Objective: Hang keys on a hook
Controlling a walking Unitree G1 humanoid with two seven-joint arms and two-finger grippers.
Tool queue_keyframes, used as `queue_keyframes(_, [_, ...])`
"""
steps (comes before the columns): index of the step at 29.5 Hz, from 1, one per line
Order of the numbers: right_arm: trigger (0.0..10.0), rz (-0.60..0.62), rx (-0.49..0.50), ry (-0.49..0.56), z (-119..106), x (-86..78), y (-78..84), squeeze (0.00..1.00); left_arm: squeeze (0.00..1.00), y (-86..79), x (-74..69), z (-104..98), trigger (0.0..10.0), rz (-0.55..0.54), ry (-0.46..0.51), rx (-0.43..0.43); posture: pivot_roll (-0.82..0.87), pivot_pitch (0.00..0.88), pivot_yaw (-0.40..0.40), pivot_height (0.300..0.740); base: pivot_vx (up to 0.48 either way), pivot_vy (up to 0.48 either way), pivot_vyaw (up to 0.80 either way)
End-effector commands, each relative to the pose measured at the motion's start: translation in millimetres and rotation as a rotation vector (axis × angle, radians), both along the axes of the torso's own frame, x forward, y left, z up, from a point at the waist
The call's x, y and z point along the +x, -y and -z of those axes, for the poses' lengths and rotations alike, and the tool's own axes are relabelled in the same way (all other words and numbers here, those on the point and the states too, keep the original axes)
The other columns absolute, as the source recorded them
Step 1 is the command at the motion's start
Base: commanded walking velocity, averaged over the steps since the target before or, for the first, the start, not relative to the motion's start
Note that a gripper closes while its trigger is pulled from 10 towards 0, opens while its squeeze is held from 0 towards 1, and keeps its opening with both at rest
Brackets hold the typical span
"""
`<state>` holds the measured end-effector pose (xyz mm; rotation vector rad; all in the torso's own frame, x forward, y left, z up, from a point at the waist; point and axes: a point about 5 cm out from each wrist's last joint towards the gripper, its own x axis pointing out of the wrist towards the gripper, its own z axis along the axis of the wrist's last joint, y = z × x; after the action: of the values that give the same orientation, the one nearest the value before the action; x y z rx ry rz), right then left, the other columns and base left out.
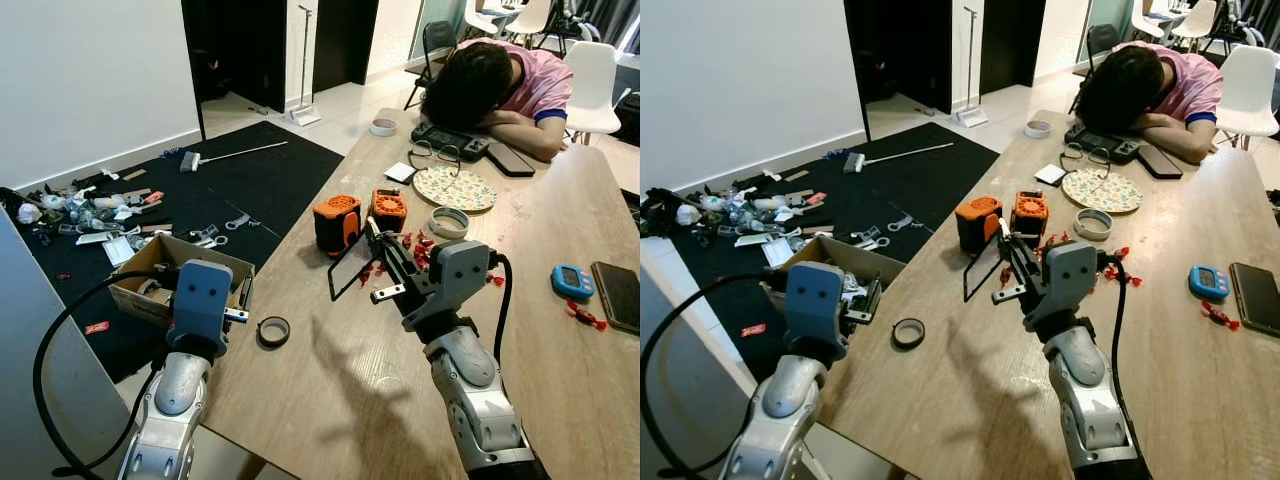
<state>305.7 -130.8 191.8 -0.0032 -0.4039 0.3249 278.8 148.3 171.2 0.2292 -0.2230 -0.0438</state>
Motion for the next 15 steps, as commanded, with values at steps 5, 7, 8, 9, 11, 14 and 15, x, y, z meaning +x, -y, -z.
queue_keyframes(5, [10.0, 0.006, 0.003, -0.017, 5.9, -0.7, 2.5, 0.00, 0.00, 1.5, -3.2, 2.5, 10.0, 0.005, -0.015, 0.004, 0.12, 0.099, -0.035, 0.740, -0.480, 0.000, 0.00])
queue_keyframes(7, [10.0, 0.005, 0.002, -0.017, 5.8, -0.5, 2.2, 0.00, 0.00, 1.3, -3.2, 2.4, 10.0, 0.004, -0.015, 0.004, 0.12, 0.099, -0.035, 0.740, -0.480, 0.000, 0.00])
queue_keyframes(8, [10.0, 0.004, 0.002, -0.017, 5.7, -0.3, 2.0, 0.00, 0.00, 1.2, -3.2, 2.4, 10.0, 0.003, -0.014, 0.005, 0.12, 0.099, -0.035, 0.740, -0.480, 0.000, 0.00])
queue_keyframes(9, [10.0, 0.004, 0.002, -0.017, 5.7, -0.3, 2.0, 0.00, 0.00, 1.2, -3.2, 2.4, 10.0, 0.003, -0.014, 0.005, 0.12, 0.099, -0.035, 0.740, -0.480, 0.000, 0.00])
queue_keyframes(11, [10.0, 0.003, 0.002, -0.016, 5.5, -0.1, 1.7, 0.00, 0.00, 0.9, -3.1, 2.4, 10.0, 0.002, -0.014, 0.005, 0.12, 0.099, -0.035, 0.740, -0.469, 0.000, 0.00])
queue_keyframes(14, [10.0, 0.002, 0.000, -0.016, 5.5, 0.2, 1.5, 0.00, 0.00, 0.6, -3.0, 2.6, 10.0, 0.000, -0.014, 0.006, 0.12, 0.093, -0.038, 0.740, -0.469, 0.000, 0.00])
queue_keyframes(15, [10.0, 0.001, 0.000, -0.016, 5.6, 0.3, 1.4, 0.00, 0.00, 0.6, -3.0, 2.8, 10.0, -0.001, -0.015, 0.006, 0.12, 0.092, -0.038, 0.740, -0.465, 0.000, 0.00])
